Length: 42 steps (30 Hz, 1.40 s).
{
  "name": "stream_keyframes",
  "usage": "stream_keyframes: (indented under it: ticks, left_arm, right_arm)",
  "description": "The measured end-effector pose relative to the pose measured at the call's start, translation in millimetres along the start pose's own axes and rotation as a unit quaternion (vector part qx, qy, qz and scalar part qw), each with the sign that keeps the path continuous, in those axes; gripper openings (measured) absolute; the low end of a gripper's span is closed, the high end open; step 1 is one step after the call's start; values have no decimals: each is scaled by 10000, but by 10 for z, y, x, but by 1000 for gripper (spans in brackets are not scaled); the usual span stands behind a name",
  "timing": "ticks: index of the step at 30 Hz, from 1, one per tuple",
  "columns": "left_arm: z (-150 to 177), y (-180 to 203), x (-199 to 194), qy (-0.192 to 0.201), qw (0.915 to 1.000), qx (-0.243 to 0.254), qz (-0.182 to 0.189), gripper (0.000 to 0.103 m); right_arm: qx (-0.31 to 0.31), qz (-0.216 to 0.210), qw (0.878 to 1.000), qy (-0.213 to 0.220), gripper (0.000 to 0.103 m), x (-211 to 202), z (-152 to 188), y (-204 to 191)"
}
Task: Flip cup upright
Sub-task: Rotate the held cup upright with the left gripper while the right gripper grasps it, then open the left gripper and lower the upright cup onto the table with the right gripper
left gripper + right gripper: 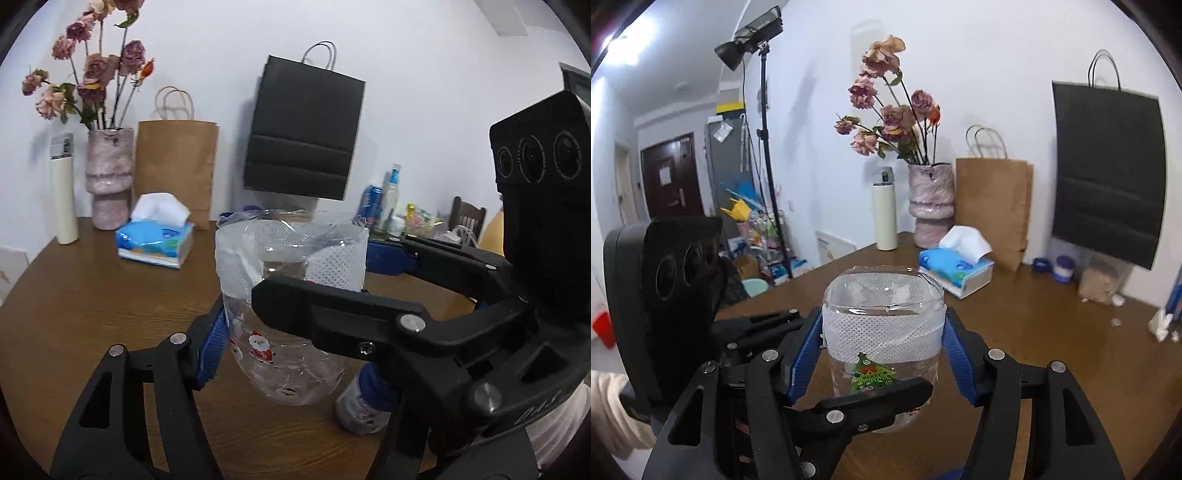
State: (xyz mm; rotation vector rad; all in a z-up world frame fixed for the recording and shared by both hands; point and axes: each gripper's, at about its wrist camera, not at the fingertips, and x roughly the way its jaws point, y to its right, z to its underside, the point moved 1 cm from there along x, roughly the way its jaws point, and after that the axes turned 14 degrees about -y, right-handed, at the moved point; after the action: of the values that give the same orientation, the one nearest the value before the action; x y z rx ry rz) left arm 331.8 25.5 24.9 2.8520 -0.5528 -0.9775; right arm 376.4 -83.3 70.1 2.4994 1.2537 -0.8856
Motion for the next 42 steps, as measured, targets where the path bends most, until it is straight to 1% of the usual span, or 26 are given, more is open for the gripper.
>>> stream_keyframes:
  ticks: [3, 5, 6, 7, 9, 11, 13, 17, 19, 25, 29, 33, 35, 36, 37, 38, 40, 42]
  left_arm:
    - [18, -51, 58, -95, 9999, -133, -18, 60]
    - [33, -81, 113, -223, 9996, -185, -21, 60]
    - [70, -80, 140, -288, 9994, -193, -20, 60]
    - [87, -64, 124, -297, 9994, -175, -20, 60]
    - [153, 4, 52, -203, 9998, -82, -25, 60]
    - [192, 77, 15, -190, 9998, 41, -78, 60]
    - [243, 111, 39, -291, 9996, 31, 8, 60]
    - [424, 171, 150, -630, 9977, -110, 207, 60]
    - [520, 217, 163, -688, 9973, -102, 241, 61]
    - [663, 353, 131, -710, 9973, -13, 208, 61]
    - [763, 422, 112, -780, 9969, 40, 101, 60]
    - [864, 448, 86, -931, 9956, -3, 140, 61]
    - [893, 444, 74, -1014, 9946, -2, 218, 65]
    - [915, 441, 68, -1089, 9938, 3, 227, 71]
    - [934, 437, 59, -1136, 9932, 6, 252, 74]
    - [955, 433, 49, -1189, 9924, 13, 315, 75]
    - [1002, 436, 25, -1249, 9913, 39, 416, 82]
    - [1057, 454, 14, -1306, 9905, 119, 405, 90]
  right_arm:
    - [13, -67, 9999, -74, 67, 78, 29, 45]
    - [39, -51, 9994, -341, 67, 169, 31, 70]
    - [38, 25, 9989, -459, 67, 175, 51, 56]
    - [-62, 203, 9984, -518, 67, 151, 72, -8]
    - [-279, 407, 9978, -446, 68, 81, 155, -122]
    - [-234, 459, 9977, -450, 68, 34, 238, -151]
    - [-73, 435, 9978, -504, 68, 26, 346, -128]
    - [278, 293, 9968, -696, 69, 54, 618, -67]
    - [354, 262, 9965, -706, 68, 37, 730, -73]
    - [664, 90, 9955, -663, 68, 1, 958, -69]
    - [716, 11, 9951, -677, 68, 1, 1058, -100]
    - [769, -76, 9942, -752, 67, -8, 1158, -161]
    - [803, -75, 9939, -747, 67, -15, 1192, -172]
    - [807, -50, 9938, -767, 67, -17, 1206, -180]
    - [800, -39, 9936, -792, 67, -21, 1222, -190]
    - [793, -37, 9935, -813, 67, -23, 1233, -195]
    - [767, -13, 9932, -878, 67, -14, 1264, -216]
    - [709, 87, 9926, -977, 67, 18, 1295, -242]
